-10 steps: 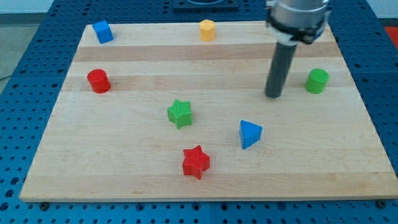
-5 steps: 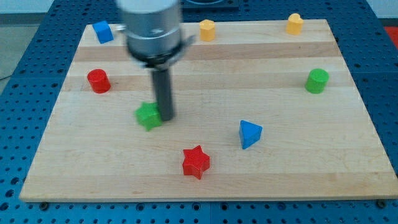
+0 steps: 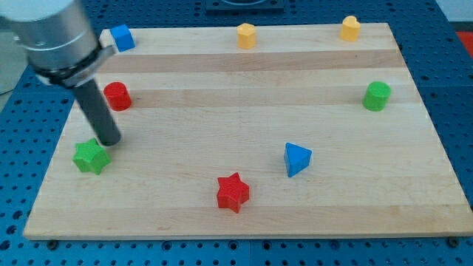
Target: Push the green star to the bottom left
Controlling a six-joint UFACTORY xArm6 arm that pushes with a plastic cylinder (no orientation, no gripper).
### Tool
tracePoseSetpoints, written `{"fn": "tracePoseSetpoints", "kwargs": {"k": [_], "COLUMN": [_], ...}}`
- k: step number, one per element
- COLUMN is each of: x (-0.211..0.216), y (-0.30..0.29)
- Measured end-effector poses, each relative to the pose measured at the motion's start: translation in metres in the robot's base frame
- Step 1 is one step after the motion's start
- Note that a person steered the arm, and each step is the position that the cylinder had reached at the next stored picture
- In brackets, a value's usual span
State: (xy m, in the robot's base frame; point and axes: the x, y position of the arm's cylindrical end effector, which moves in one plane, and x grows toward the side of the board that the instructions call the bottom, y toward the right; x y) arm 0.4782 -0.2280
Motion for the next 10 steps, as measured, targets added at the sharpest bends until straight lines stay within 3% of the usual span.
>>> {"fn": "tracePoseSetpoints", "kwargs": {"k": [2, 3, 4, 6, 7, 9, 10], "x": [0.034, -0.004, -0.003, 0.043, 0.042, 0.001, 0.010], "y": [-0.006, -0.013, -0.053, -0.065, -0.065, -0.068, -0.045]}}
